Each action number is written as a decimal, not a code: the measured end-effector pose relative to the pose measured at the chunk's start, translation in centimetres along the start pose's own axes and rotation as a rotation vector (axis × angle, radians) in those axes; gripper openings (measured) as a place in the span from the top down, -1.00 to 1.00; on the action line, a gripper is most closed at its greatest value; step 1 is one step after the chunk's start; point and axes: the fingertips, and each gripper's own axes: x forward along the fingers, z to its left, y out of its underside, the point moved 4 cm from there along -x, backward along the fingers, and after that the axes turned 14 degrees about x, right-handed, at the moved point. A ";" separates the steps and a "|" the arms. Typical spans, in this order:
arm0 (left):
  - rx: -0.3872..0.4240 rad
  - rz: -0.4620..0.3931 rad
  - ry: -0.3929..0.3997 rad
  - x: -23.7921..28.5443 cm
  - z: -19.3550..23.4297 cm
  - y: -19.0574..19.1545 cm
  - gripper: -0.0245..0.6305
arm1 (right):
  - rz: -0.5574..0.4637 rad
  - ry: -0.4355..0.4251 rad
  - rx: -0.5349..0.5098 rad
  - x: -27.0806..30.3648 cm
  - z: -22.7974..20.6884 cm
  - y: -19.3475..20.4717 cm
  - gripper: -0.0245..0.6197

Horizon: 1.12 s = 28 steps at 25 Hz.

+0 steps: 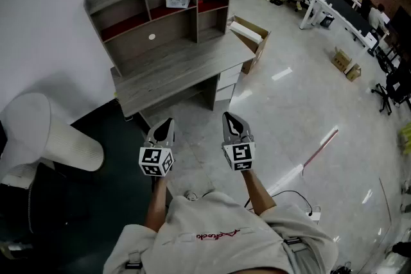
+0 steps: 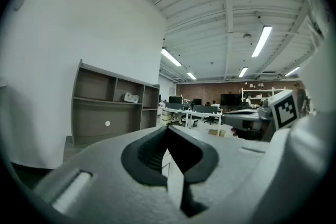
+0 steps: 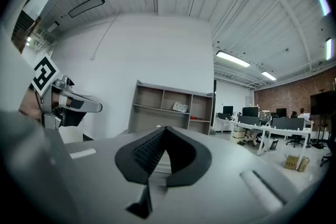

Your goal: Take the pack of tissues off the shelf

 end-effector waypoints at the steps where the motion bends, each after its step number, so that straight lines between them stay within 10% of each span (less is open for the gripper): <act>1: 0.004 -0.002 -0.001 0.0 0.1 -0.1 0.93 | -0.002 -0.001 -0.004 0.1 0.0 0.0 0.90; 28: 0.011 0.006 -0.018 1.7 -3.0 -0.6 0.93 | 0.015 -0.061 0.009 -1.9 -2.7 1.0 0.90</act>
